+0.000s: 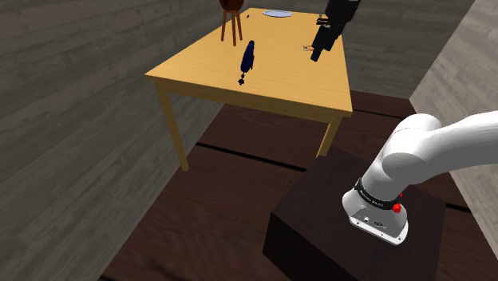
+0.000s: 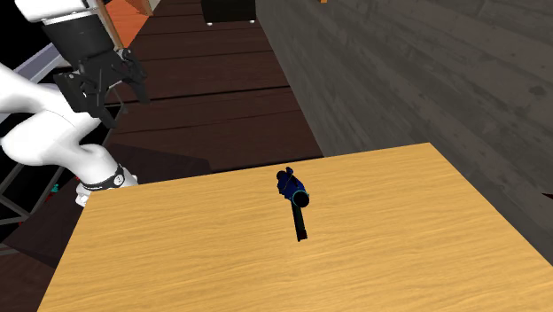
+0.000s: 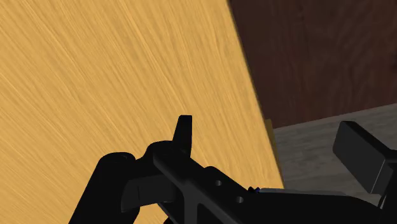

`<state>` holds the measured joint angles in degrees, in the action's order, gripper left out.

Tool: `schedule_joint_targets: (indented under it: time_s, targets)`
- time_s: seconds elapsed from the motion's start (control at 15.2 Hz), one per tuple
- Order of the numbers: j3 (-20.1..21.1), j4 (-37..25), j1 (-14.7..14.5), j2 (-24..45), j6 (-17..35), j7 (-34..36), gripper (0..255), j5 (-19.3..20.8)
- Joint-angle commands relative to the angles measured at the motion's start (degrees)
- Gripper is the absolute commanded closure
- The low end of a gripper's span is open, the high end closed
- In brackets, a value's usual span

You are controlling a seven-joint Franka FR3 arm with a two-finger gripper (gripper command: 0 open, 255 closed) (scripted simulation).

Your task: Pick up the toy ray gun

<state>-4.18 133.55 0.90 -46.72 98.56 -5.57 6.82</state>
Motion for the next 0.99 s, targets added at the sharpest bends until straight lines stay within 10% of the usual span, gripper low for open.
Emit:
schedule_joint_targets:
  time_s: [0.0,0.92]
  targets:
    - [0.0,0.0,0.0,0.0,0.0,0.0,0,0.0]
    - [8.8,-13.0,6.4,27.5,17.5,34.2,0,-4.5]
